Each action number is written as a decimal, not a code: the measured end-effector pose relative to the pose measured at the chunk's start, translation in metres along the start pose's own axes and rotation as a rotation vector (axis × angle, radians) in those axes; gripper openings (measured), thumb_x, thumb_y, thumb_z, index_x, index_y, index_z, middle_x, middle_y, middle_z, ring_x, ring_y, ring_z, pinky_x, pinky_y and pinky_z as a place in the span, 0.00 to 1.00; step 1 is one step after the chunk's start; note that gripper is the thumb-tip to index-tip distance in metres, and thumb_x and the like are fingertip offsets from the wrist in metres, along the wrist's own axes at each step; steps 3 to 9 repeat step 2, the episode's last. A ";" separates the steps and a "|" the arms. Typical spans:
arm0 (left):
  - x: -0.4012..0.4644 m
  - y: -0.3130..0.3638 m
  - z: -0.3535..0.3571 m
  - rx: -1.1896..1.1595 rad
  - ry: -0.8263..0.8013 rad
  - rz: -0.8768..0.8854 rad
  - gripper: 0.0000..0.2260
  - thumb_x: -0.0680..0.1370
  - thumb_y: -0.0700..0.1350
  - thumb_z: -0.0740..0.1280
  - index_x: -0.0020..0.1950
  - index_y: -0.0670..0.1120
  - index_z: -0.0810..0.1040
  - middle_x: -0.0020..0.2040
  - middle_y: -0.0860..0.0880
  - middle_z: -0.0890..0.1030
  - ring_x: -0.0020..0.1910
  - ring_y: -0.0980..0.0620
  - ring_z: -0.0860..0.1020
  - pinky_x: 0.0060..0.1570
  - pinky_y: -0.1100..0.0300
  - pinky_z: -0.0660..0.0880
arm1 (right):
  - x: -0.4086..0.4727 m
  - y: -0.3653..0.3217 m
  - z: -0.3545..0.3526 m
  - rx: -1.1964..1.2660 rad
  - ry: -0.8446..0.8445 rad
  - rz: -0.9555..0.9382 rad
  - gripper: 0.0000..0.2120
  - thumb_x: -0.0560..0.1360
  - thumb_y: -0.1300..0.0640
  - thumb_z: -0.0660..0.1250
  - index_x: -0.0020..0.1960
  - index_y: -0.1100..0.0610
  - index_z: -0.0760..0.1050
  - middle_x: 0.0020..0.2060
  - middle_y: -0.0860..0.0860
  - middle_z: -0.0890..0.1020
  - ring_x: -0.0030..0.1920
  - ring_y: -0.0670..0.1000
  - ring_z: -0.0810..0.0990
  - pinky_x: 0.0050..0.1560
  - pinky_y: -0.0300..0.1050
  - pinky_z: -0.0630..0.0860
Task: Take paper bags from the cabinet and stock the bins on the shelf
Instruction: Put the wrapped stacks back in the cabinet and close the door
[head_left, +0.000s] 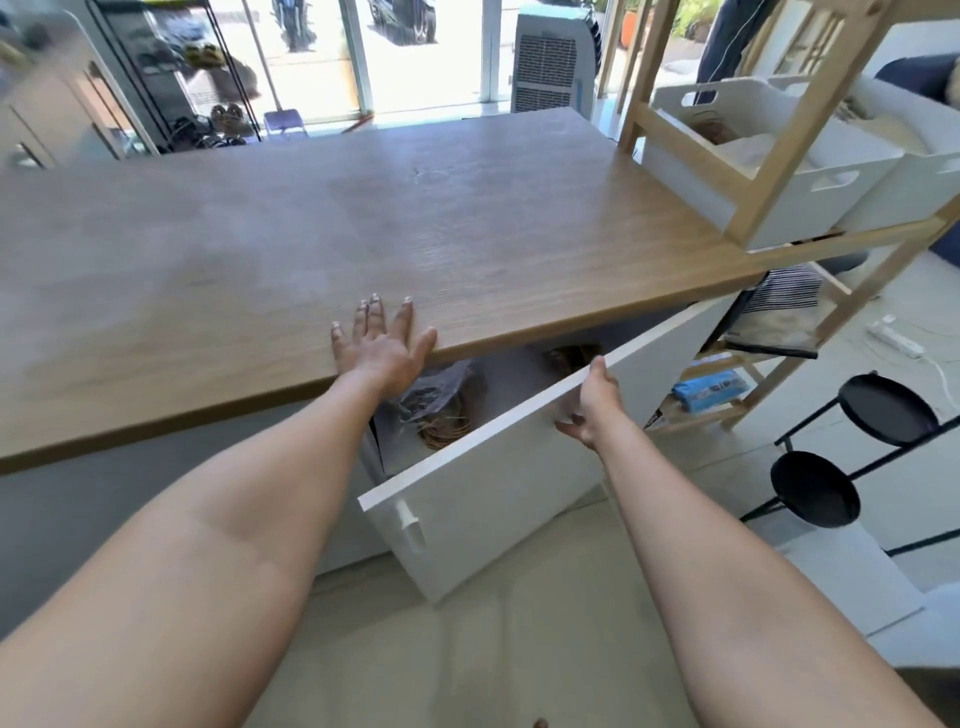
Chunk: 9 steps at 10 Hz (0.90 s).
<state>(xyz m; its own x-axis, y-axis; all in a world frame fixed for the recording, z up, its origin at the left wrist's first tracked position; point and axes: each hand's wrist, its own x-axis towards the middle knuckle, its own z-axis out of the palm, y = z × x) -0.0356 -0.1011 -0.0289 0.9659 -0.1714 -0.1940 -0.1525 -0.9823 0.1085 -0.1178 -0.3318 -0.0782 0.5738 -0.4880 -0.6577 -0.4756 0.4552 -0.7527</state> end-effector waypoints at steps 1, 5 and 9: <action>0.001 0.000 0.001 -0.009 0.009 -0.004 0.31 0.77 0.67 0.40 0.78 0.58 0.41 0.79 0.47 0.40 0.77 0.48 0.39 0.74 0.43 0.39 | 0.002 -0.008 0.025 0.018 0.103 0.004 0.27 0.81 0.40 0.46 0.75 0.53 0.55 0.72 0.56 0.66 0.68 0.63 0.68 0.61 0.63 0.74; 0.005 -0.003 0.000 -0.011 0.003 -0.015 0.30 0.78 0.66 0.41 0.78 0.58 0.42 0.79 0.47 0.40 0.77 0.48 0.39 0.73 0.43 0.38 | 0.007 -0.018 0.045 -0.026 0.201 0.014 0.26 0.82 0.43 0.46 0.75 0.57 0.57 0.71 0.58 0.67 0.68 0.63 0.69 0.65 0.61 0.71; 0.005 -0.003 0.000 -0.011 0.003 -0.015 0.30 0.78 0.66 0.41 0.78 0.58 0.42 0.79 0.47 0.40 0.77 0.48 0.39 0.73 0.43 0.38 | 0.007 -0.018 0.045 -0.026 0.201 0.014 0.26 0.82 0.43 0.46 0.75 0.57 0.57 0.71 0.58 0.67 0.68 0.63 0.69 0.65 0.61 0.71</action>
